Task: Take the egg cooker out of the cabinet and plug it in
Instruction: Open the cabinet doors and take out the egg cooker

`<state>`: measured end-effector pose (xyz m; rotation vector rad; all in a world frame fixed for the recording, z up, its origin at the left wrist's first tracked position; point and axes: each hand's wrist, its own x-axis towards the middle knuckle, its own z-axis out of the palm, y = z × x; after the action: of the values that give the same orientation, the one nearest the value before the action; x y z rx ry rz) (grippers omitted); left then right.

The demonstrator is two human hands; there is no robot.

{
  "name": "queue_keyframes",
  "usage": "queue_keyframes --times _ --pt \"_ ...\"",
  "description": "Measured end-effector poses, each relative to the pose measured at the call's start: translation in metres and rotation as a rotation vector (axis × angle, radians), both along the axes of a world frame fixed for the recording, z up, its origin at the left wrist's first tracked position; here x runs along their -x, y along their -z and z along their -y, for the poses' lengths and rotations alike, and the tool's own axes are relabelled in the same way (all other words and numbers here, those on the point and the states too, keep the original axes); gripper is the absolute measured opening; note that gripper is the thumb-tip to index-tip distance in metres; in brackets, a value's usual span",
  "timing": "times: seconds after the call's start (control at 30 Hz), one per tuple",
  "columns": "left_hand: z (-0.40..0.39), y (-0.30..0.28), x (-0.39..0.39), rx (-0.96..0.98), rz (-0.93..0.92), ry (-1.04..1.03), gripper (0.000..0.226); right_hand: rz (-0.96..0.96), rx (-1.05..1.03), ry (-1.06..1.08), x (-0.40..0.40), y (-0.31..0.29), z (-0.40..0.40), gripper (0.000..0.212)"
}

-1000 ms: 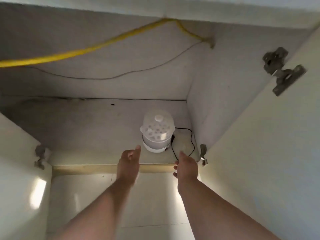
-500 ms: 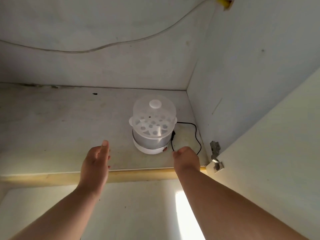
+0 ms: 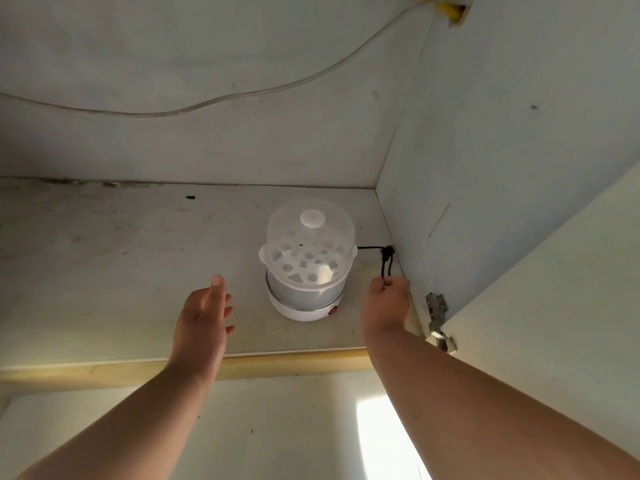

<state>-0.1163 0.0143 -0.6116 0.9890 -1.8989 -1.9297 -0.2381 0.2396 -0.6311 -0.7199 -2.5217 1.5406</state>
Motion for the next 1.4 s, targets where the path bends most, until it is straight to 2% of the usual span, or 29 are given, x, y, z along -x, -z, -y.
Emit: queue_keyframes --times 0.13,0.2,0.3,0.33,0.43,0.6,0.7,0.83,0.97,1.0,1.07,1.17,1.23,1.4 --pt "-0.003 -0.006 0.019 -0.044 0.024 0.0 0.07 0.071 -0.07 -0.103 0.017 -0.019 -0.006 0.042" --pt "-0.007 -0.009 0.026 -0.08 0.026 -0.004 0.072 0.058 -0.116 -0.128 0.019 -0.026 -0.009 0.044" --pt "-0.014 -0.013 0.033 -0.106 0.024 0.005 0.072 0.058 -0.063 -0.15 0.016 -0.032 -0.012 0.049" --pt "-0.015 -0.013 0.034 -0.112 0.023 0.009 0.072 0.072 -0.05 -0.169 0.014 -0.034 -0.013 0.049" --pt "-0.019 -0.013 0.038 -0.11 0.024 0.015 0.074 0.099 -0.067 -0.2 0.009 -0.036 -0.017 0.033" --pt "-0.022 -0.012 0.044 -0.139 0.041 -0.006 0.076 0.093 -0.118 -0.177 0.007 -0.041 -0.018 0.029" --pt "-0.023 -0.013 0.045 -0.17 0.07 0.027 0.078 0.076 0.067 -0.12 0.011 -0.039 -0.015 0.032" --pt "-0.027 -0.021 0.051 -0.229 0.079 0.096 0.076 0.25 0.401 -0.065 0.014 -0.041 -0.001 0.037" --pt "-0.04 -0.024 0.058 -0.324 0.034 0.23 0.042 0.438 0.677 -0.141 0.01 -0.042 0.011 0.065" --pt "-0.043 -0.024 0.06 -0.333 0.031 0.24 0.044 0.457 0.727 -0.16 0.01 -0.042 0.012 0.075" --pt "-0.044 -0.022 0.062 -0.335 0.033 0.224 0.053 0.477 0.784 -0.189 0.009 -0.045 0.014 0.084" --pt "-0.042 -0.025 0.061 -0.378 0.038 0.224 0.036 0.482 0.795 -0.212 0.009 -0.051 0.015 0.075" --pt "-0.041 -0.025 0.061 -0.401 0.032 0.236 0.035 0.473 0.79 -0.209 0.007 -0.052 0.015 0.069" --pt "-0.043 -0.031 0.051 -0.411 0.047 0.245 0.028 0.469 0.787 -0.185 -0.002 -0.054 0.011 0.074"
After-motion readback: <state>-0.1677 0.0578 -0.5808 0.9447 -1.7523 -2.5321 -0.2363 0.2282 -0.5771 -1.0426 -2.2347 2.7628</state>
